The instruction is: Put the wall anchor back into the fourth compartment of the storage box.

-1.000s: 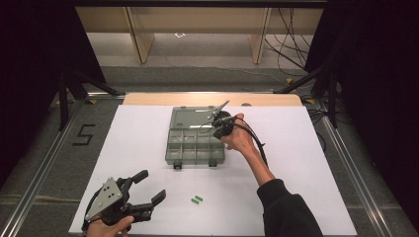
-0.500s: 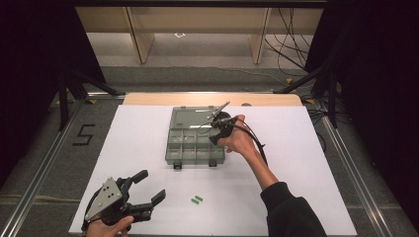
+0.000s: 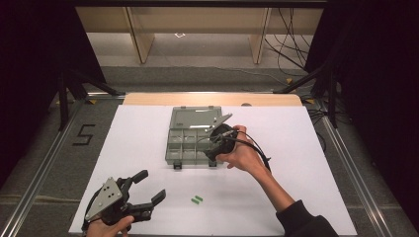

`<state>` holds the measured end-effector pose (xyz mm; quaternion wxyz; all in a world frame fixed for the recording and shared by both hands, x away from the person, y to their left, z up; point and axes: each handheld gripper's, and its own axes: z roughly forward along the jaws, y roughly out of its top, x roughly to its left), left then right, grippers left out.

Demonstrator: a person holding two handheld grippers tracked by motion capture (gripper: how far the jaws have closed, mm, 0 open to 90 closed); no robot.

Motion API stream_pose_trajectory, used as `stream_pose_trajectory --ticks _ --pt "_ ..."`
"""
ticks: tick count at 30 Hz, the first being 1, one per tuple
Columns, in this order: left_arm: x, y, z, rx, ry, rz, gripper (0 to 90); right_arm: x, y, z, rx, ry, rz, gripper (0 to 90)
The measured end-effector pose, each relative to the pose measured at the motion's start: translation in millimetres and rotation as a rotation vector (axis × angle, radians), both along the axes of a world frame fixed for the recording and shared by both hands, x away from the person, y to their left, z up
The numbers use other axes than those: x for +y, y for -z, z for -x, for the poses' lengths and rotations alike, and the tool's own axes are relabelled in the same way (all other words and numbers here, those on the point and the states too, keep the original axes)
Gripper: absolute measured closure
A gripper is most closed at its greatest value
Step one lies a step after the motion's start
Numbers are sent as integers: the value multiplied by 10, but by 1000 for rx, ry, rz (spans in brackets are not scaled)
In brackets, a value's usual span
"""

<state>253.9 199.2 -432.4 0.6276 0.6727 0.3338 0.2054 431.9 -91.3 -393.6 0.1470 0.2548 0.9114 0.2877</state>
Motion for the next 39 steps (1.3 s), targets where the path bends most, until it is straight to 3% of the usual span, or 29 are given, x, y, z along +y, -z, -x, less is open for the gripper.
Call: stream_pose_trajectory --ticks 3,11,26,30,39 --pt "0 -2 3 2 -2 -4 158 14 8 114 20 -12 -1 298" --pt "-4 1 -1 -4 -1 3 158 66 70 350 17 -69 7 292" --pt "5 -6 1 -6 3 2 158 212 222 554 70 -150 61 310" --pt "6 -10 4 -6 1 7 158 231 287 584 101 -152 74 329" --pt "10 -15 2 -12 4 4 158 339 430 689 165 -213 132 382"
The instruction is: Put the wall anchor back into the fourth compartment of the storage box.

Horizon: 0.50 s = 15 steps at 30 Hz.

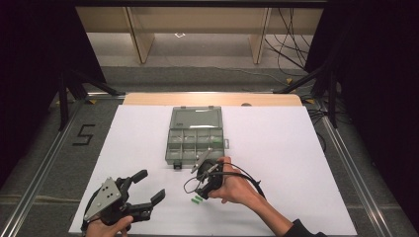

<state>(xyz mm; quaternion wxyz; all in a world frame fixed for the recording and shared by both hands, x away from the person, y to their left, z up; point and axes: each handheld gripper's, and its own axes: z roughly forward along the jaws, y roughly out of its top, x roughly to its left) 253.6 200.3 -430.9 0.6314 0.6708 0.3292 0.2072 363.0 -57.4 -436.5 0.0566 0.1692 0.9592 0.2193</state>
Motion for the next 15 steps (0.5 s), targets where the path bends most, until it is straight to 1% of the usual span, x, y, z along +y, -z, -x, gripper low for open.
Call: stream_pose_trajectory --ticks 1,3,4,5,6,7,8,9,10,11,13,14,15 --pt "0 -1 0 0 0 -1 158 15 18 11 8 -6 6 390" --pt "-5 5 -10 -10 8 14 158 41 54 25 17 -25 19 418" --pt "0 -3 7 5 -6 4 158 50 68 32 22 -28 20 426" --pt "0 -2 5 4 -6 4 158 57 78 33 25 -41 26 439" --pt "-5 5 -5 -5 1 17 158 64 89 42 30 -35 29 449" --pt "-5 5 -7 -7 5 15 158 69 96 41 33 -50 33 457" --pt "-5 4 -9 -10 7 12 158 75 107 44 31 -50 32 466" --pt "-6 4 -8 -10 8 12 158 83 115 52 33 -50 42 482" --pt "-2 -1 -1 -3 2 3 158 89 127 58 35 -51 52 498" --pt "-6 5 -10 -11 9 13 158 93 142 62 43 -56 50 510" --pt "-5 3 -7 -8 6 10 158 107 181 68 54 -68 62 533" --pt "0 -3 1 -2 1 0 158 115 200 78 58 -67 70 546" --pt "-6 5 -9 -10 9 13 158 123 216 82 59 -67 80 561"
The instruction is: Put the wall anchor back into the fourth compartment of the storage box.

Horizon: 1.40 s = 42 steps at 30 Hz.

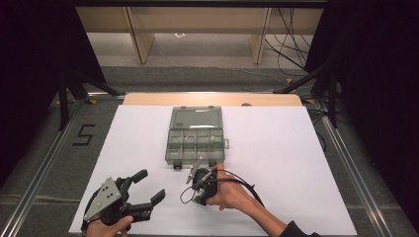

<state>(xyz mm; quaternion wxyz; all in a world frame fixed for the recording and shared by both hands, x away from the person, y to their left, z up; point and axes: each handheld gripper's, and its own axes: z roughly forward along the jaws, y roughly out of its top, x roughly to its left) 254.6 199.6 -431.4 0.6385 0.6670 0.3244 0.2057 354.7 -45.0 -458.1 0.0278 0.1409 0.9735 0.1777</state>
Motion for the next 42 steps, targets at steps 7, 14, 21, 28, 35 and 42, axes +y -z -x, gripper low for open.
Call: stream_pose_trajectory --ticks 7,14,21,28,35,42 --pt "-1 -5 14 13 -11 -9 158 23 43 8 1 -12 16 651" --pt "-2 -5 14 13 -10 -11 158 43 47 13 14 -32 26 724" --pt "-3 -4 13 14 -10 -10 158 63 41 -28 10 -48 49 820" --pt "-4 -3 12 15 -9 -10 158 70 39 -19 30 -30 35 841" --pt "1 -3 11 16 -10 -9 158 20 -72 -71 6 -22 10 842" --pt "-1 1 7 17 -9 -9 158 -46 -188 -127 -5 -7 -13 842"
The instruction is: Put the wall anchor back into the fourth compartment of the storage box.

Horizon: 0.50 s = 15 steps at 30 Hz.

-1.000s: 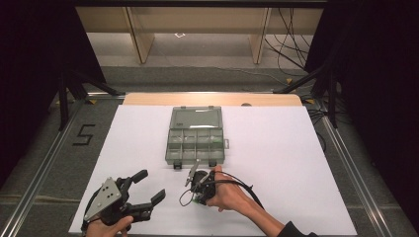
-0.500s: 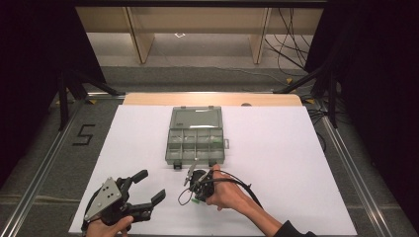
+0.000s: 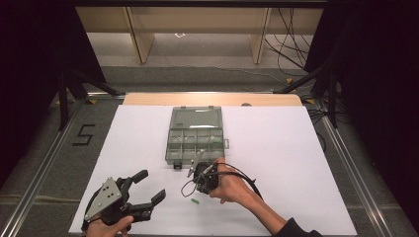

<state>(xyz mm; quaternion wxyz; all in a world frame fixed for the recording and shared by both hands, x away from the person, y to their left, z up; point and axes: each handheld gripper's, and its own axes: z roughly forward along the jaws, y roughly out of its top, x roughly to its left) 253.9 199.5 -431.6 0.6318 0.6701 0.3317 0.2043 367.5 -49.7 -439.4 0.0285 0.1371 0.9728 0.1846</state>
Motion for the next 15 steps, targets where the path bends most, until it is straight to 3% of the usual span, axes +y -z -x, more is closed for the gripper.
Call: stream_pose_trajectory --ticks 15 --pt "-1 5 -3 5 -3 -3 158 -146 -190 -141 -46 45 -43 842"
